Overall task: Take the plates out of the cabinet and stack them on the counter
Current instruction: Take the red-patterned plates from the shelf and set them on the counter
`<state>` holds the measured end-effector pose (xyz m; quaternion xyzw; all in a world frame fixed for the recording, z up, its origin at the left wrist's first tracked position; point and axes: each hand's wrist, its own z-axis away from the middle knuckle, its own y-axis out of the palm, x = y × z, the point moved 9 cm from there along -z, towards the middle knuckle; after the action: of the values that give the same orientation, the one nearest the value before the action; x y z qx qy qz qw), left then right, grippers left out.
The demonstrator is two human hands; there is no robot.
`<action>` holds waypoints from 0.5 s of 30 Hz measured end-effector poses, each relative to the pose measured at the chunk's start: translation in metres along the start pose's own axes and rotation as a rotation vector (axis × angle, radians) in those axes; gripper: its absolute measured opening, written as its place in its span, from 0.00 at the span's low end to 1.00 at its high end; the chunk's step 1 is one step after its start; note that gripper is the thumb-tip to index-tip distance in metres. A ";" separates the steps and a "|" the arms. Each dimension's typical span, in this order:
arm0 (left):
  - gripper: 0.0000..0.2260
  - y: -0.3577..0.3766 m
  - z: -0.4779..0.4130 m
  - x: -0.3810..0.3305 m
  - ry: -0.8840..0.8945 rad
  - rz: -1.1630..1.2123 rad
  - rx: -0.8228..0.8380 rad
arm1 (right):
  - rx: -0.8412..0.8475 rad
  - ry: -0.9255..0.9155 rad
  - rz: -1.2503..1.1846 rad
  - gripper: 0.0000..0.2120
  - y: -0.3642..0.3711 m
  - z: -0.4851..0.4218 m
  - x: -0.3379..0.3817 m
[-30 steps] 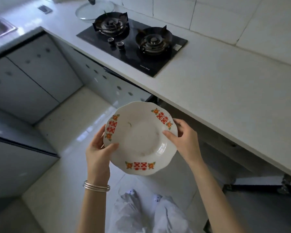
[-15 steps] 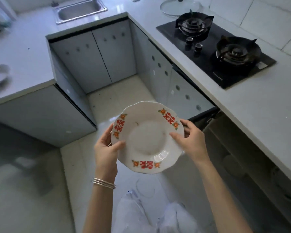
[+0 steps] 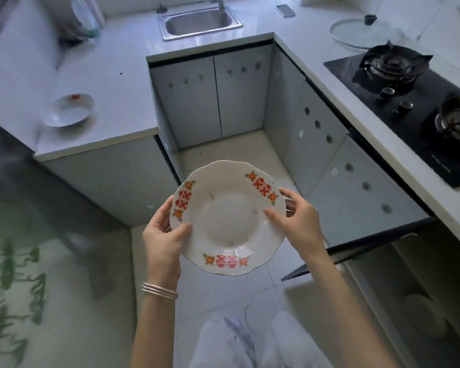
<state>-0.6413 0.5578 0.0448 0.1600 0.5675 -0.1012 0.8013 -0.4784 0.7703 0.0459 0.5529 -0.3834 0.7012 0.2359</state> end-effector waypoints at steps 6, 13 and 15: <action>0.28 -0.043 -0.033 -0.011 -0.016 0.045 -0.111 | 0.094 -0.041 0.014 0.21 0.060 -0.032 0.025; 0.28 -0.071 -0.085 -0.020 -0.027 0.118 -0.243 | 0.211 -0.046 0.006 0.20 0.123 -0.092 0.036; 0.28 -0.074 -0.105 -0.024 -0.023 0.135 -0.282 | 0.254 -0.056 0.007 0.20 0.141 -0.115 0.041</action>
<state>-0.7672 0.5274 0.0247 0.0825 0.5548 0.0320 0.8272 -0.6643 0.7741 0.0353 0.5962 -0.2999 0.7293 0.1507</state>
